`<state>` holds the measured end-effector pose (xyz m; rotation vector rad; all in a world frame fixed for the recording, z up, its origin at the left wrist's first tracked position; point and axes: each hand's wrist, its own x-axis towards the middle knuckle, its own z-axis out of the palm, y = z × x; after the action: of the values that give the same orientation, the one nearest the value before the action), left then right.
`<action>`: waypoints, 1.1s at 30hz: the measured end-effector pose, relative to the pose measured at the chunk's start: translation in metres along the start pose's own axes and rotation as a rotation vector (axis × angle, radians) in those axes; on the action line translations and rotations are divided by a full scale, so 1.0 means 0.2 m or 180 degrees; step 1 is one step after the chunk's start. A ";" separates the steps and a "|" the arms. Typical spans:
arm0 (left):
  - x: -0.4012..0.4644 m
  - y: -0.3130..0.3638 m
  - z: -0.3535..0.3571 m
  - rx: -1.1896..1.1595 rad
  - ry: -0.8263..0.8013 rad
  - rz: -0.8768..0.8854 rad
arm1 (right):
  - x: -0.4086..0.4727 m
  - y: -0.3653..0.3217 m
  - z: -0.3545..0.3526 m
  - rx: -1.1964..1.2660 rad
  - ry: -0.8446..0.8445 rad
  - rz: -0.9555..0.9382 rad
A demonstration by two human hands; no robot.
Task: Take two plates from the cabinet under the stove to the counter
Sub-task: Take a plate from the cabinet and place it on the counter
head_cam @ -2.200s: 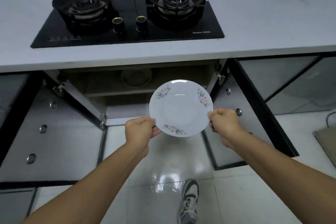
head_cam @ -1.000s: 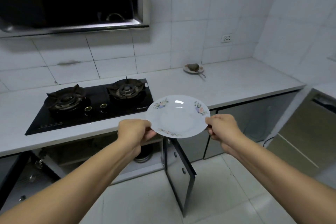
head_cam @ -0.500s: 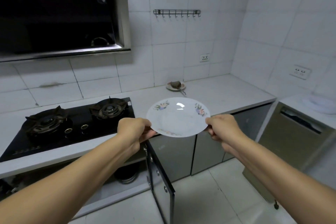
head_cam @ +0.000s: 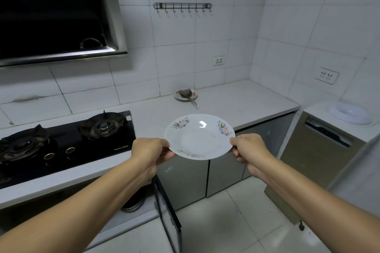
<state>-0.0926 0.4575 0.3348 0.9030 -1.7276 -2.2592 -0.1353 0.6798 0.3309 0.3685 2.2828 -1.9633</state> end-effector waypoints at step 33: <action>1.51 -0.03 1.68 -0.0192 0.0045 -0.0262 | 2.27 -0.19 -0.49 -0.0248 -0.0086 0.0128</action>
<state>-0.5186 0.5952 0.2699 0.9923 -1.6358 -2.3366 -0.5762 0.8227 0.2756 0.3748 2.3087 -1.8429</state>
